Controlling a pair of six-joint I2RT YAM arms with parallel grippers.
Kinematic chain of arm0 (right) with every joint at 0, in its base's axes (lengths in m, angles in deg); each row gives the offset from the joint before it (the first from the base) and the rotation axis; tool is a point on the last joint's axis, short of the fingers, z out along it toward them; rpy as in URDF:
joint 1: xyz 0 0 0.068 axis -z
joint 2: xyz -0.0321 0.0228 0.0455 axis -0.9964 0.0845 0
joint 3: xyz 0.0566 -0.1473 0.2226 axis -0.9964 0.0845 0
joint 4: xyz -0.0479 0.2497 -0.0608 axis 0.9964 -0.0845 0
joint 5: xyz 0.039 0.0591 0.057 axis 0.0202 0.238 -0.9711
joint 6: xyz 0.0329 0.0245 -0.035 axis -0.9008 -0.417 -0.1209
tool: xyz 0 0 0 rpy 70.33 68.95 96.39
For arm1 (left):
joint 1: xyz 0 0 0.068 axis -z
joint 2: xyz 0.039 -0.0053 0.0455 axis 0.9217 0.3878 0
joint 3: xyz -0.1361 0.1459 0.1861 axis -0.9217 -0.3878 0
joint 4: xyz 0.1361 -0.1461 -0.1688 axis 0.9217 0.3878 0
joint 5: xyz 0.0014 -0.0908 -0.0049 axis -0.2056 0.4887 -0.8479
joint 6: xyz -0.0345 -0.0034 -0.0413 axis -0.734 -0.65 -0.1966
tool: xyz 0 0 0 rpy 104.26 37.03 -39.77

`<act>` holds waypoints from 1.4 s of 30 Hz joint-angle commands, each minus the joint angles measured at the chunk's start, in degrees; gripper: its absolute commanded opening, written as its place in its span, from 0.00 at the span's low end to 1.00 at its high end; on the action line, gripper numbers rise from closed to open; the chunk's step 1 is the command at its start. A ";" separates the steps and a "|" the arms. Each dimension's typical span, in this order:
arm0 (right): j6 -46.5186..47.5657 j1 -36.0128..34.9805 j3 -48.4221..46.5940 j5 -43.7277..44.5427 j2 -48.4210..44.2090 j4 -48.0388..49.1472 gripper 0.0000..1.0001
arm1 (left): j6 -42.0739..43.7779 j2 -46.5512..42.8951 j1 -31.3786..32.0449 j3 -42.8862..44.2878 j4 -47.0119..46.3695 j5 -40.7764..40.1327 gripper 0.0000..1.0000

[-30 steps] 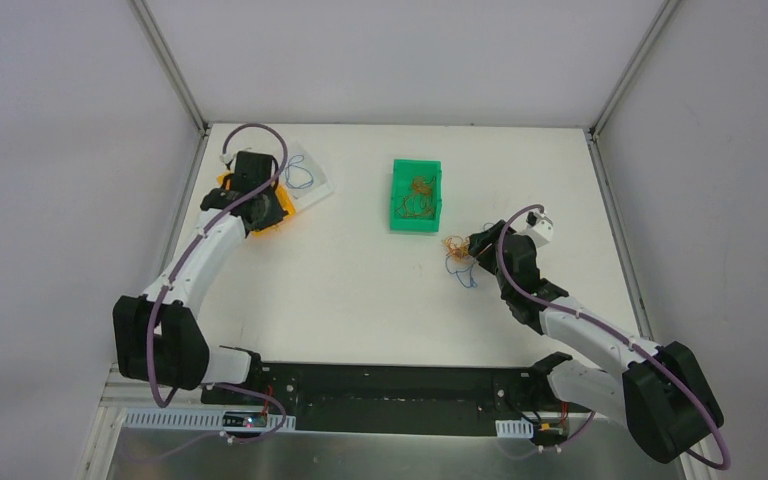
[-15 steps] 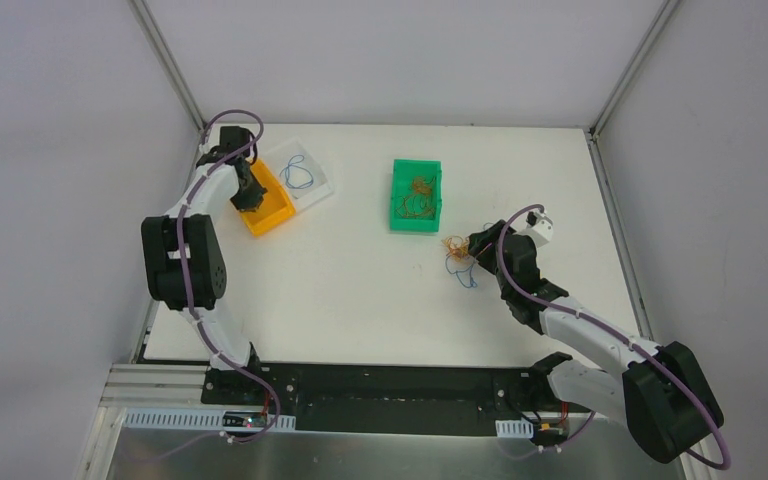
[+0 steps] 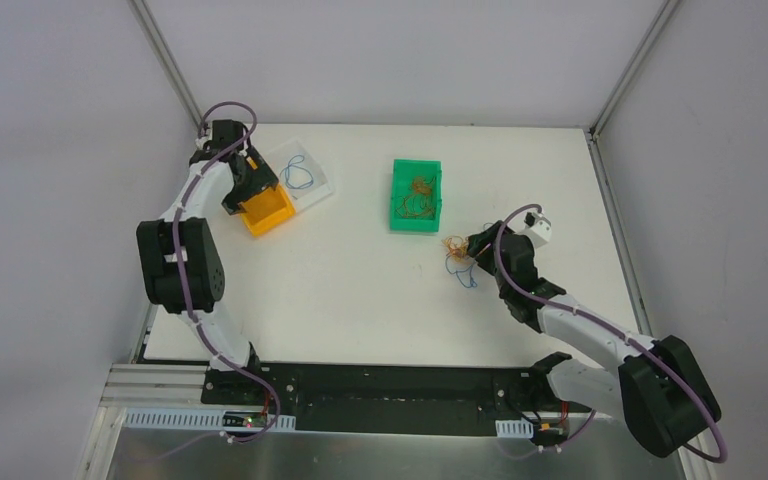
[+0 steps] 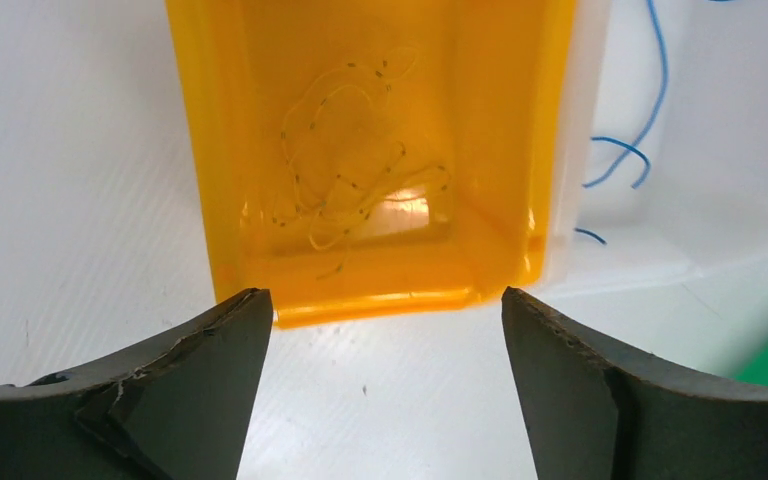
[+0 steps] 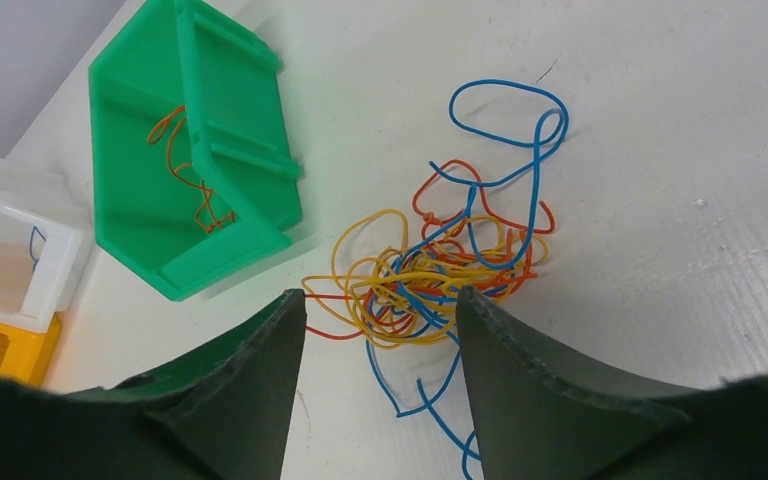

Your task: Untangle the cables

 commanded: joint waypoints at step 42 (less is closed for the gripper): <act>-5.90 -5.91 -7.94 7.46 5.20 -6.67 0.67 | -2.45 -15.60 46.24 -19.72 -18.25 13.28 0.99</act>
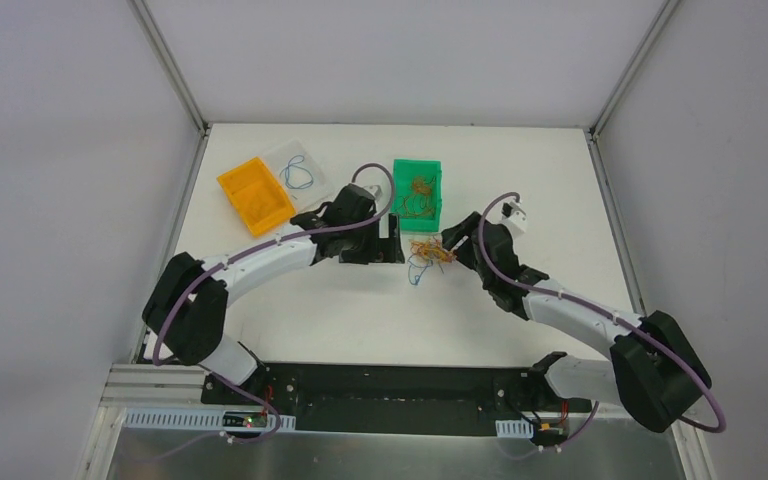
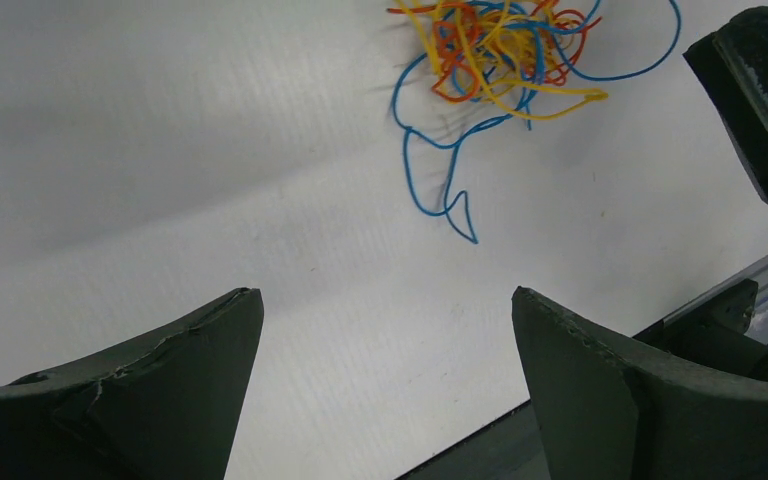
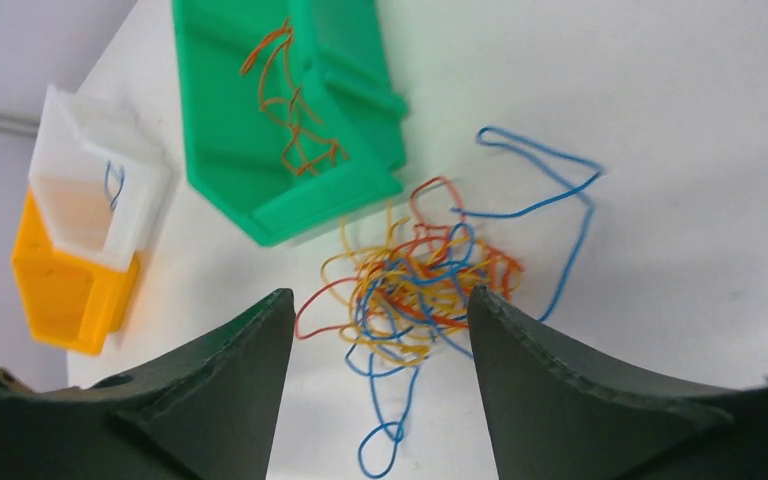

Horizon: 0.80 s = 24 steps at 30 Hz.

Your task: Untangle the cables

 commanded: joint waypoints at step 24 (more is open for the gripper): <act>-0.68 4.46 1.87 12.80 -6.96 -6.40 0.62 | 1.19 16.21 6.89 12.77 -7.35 1.58 0.87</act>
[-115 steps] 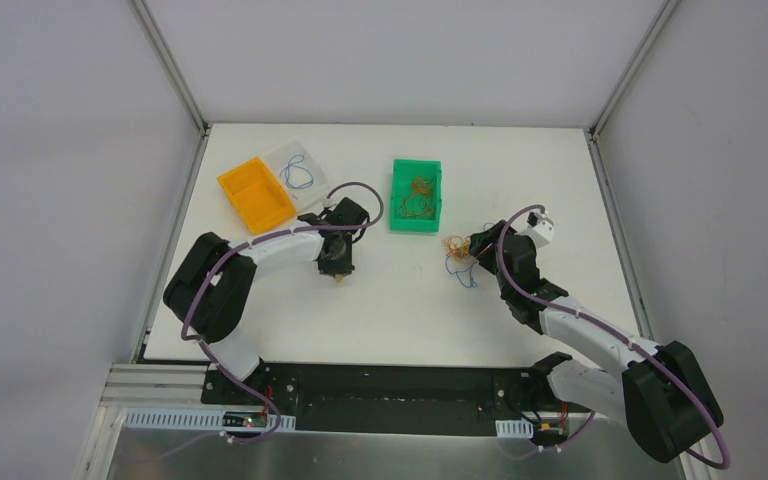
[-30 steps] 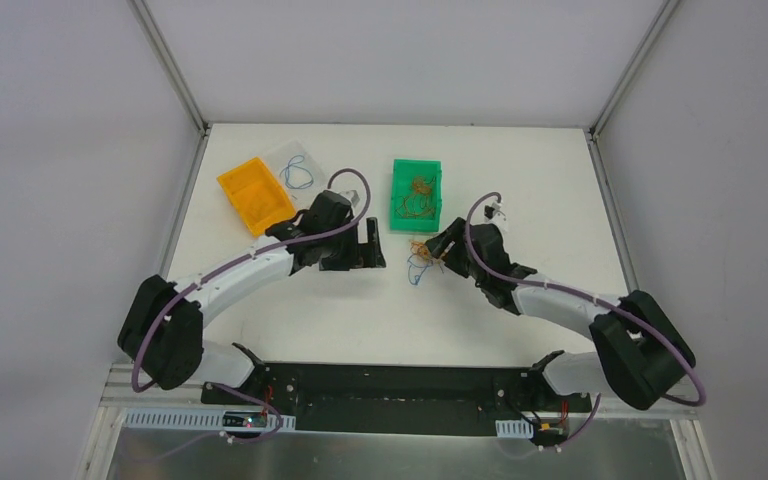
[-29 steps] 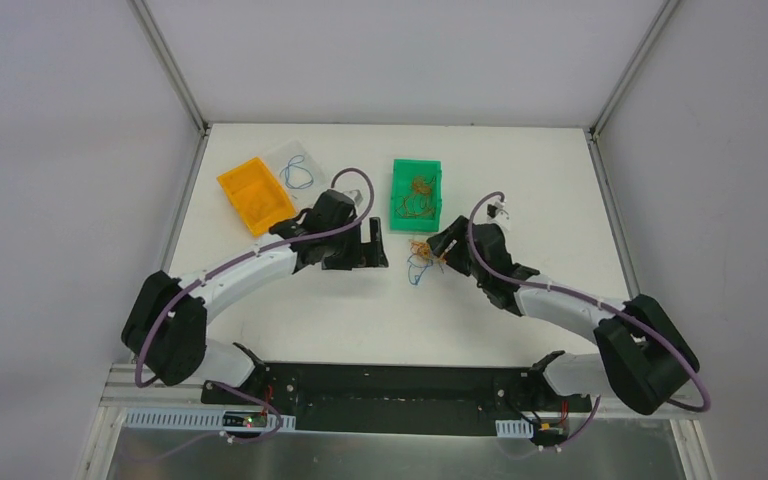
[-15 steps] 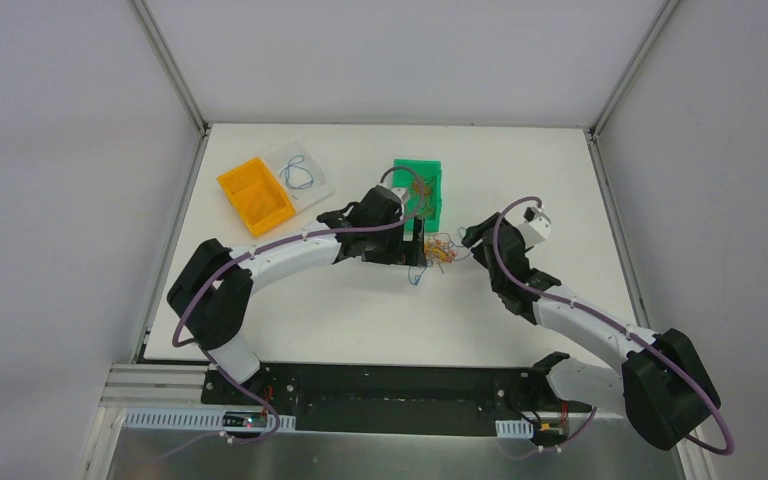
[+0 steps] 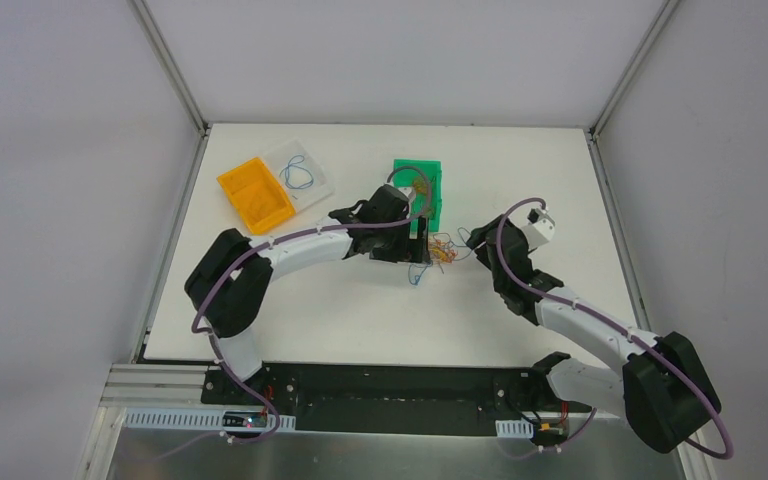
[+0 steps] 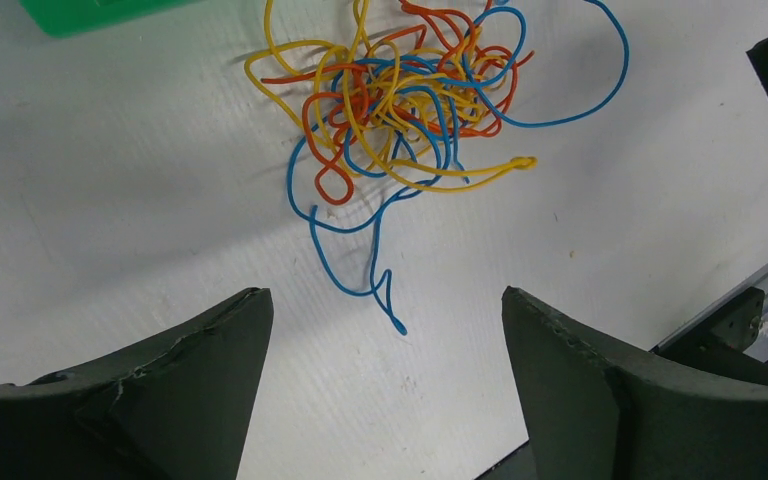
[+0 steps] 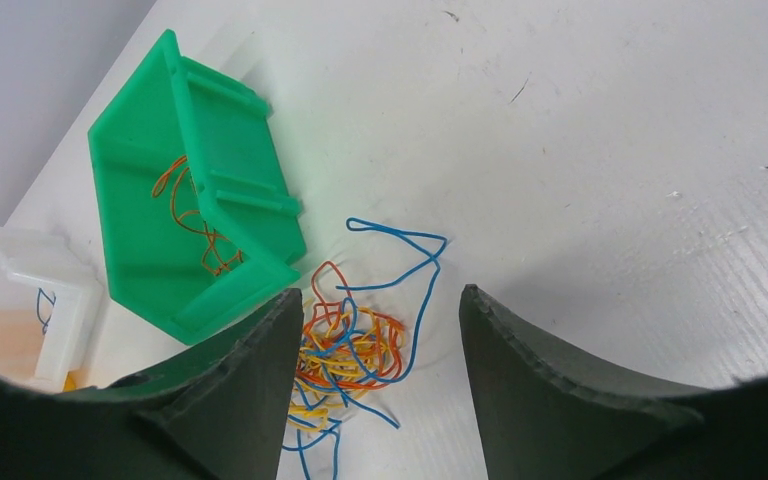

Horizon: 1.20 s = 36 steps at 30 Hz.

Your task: Untangle the cables

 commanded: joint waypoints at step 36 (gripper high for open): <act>-3.65 5.85 -2.15 -10.50 7.30 0.39 0.00 | 4.05 0.12 -3.09 -0.02 1.02 -12.03 0.00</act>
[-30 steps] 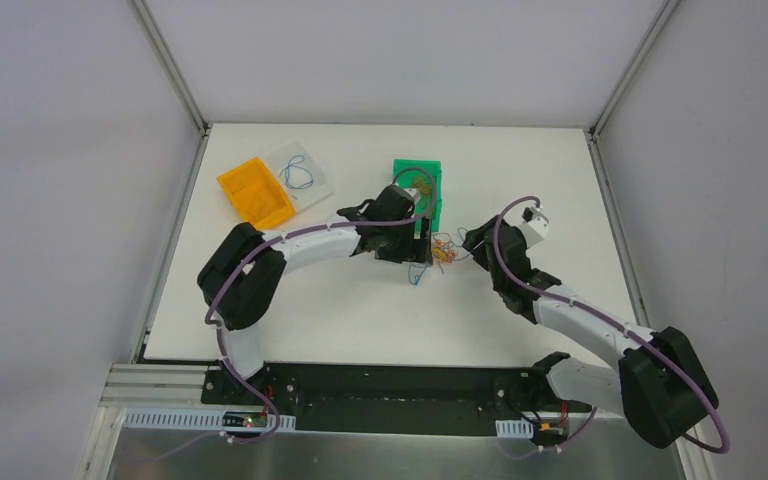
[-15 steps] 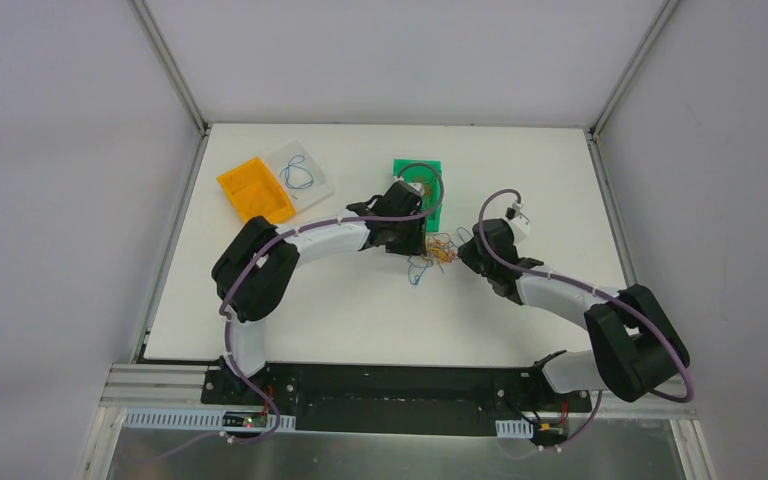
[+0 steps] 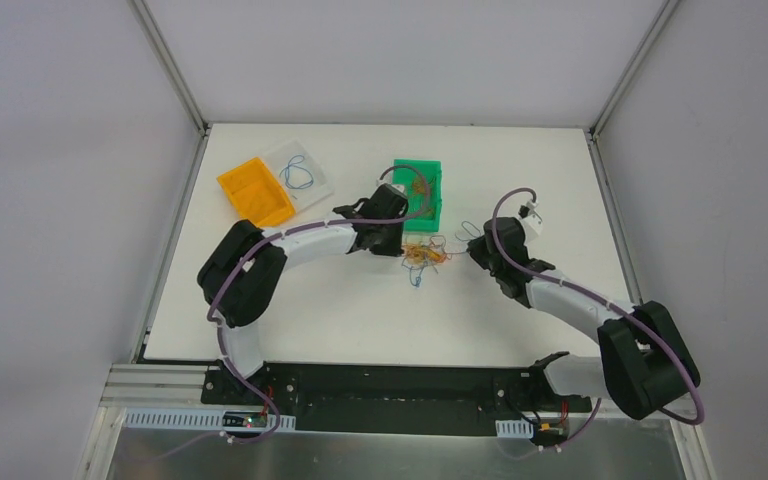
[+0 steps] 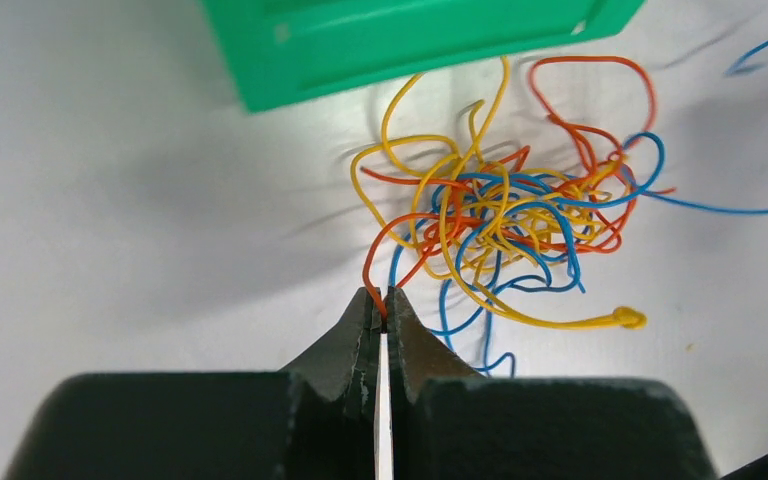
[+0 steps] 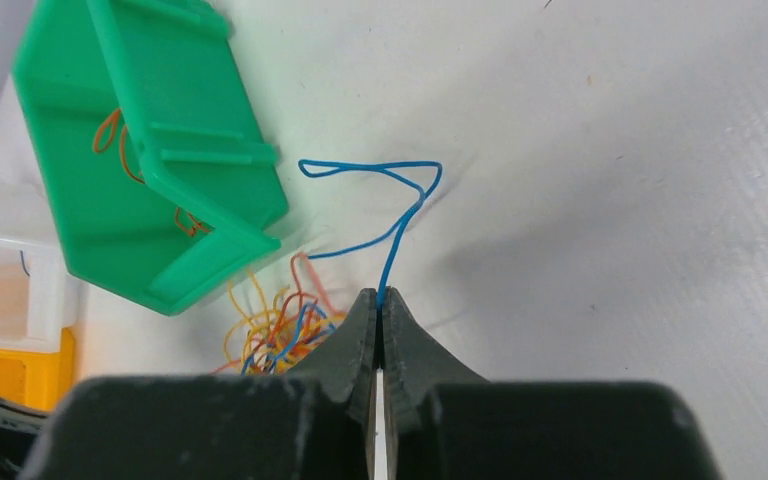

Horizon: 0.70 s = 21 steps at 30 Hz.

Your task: Untangle the cables

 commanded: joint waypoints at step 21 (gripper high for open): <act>-6.37 3.38 6.01 19.48 -15.11 -5.53 0.00 | 0.90 -53.41 -20.05 -21.99 19.48 -22.04 0.00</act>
